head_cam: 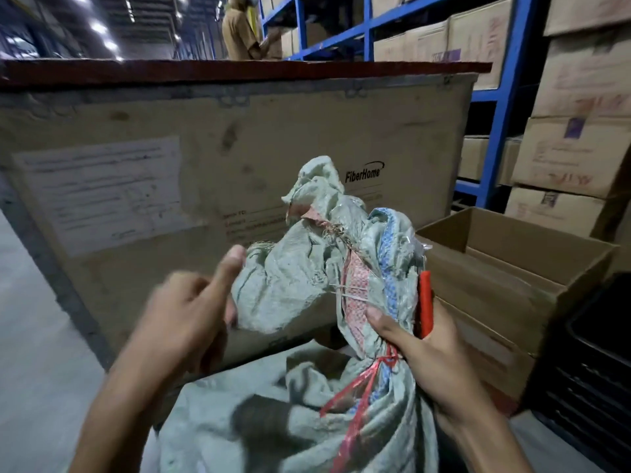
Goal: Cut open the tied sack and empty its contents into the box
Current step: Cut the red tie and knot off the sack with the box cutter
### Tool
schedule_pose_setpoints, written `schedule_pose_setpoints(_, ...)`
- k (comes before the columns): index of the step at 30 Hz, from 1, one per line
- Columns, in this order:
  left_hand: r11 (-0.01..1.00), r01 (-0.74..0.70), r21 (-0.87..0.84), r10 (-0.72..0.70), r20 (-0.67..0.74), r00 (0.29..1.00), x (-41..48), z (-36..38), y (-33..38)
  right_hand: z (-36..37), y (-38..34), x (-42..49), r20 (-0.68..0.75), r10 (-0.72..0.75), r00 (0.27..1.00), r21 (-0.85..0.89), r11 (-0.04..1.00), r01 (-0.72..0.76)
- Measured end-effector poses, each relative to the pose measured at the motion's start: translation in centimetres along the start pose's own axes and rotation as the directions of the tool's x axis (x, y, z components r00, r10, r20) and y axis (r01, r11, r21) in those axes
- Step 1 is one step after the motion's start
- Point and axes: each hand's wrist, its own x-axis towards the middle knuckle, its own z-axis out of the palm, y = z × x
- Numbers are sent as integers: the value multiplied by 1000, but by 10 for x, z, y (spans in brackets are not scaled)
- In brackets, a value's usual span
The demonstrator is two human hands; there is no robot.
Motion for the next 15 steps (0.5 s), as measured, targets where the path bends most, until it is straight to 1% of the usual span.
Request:
schedule_pose_setpoints(1,989,147,-18,-135,304,943,-19,14,6,1,1,-1,-7,-12,1000,23,1000,12)
schedule_pose_setpoints(2,986,165,36,-163,446,880,-25,30,8,2,2,-1,-6,-11,1000,38,999,11)
schedule_pose_setpoints(3,990,96,102,-133,467,874,-21,45,8,2,2,-1,-2,-1,1000,41,999,1)
schedule_pose_setpoints(4,993,22,114,-71,454,888,-20,55,10,2,2,-1,8,5,1000,26,1000,-5)
schedule_pose_setpoints(5,1000,-17,12,10,428,904,-15,63,12,3,1,-2,42,2,999,4,1000,-2)
schedule_pose_setpoints(6,977,3,-211,81,390,917,-5,71,13,5,0,-4,80,-11,997,-35,999,14)
schedule_pose_setpoints(7,872,95,-480,101,366,925,5,78,14,8,-1,-6,108,-32,994,-87,995,42)
schedule_pose_setpoints(8,722,221,-656,74,391,918,9,81,18,13,-1,-7,124,-63,990,-147,986,82)
schedule_pose_setpoints(9,604,304,-736,46,413,910,13,83,18,18,1,-7,114,-91,989,-198,974,112)
schedule_pose_setpoints(10,547,338,-766,11,410,912,20,86,14,24,4,-8,87,-113,990,-230,964,131)
schedule_pose_setpoints(12,532,334,-778,-60,359,931,31,89,2,35,9,-9,32,-133,991,-254,957,137)
schedule_pose_setpoints(13,533,325,-781,-99,324,941,34,88,-2,41,11,-9,22,-121,992,-275,954,122)
schedule_pose_setpoints(15,587,298,-753,-200,222,954,35,78,-7,49,15,-10,39,-111,993,-338,934,118)
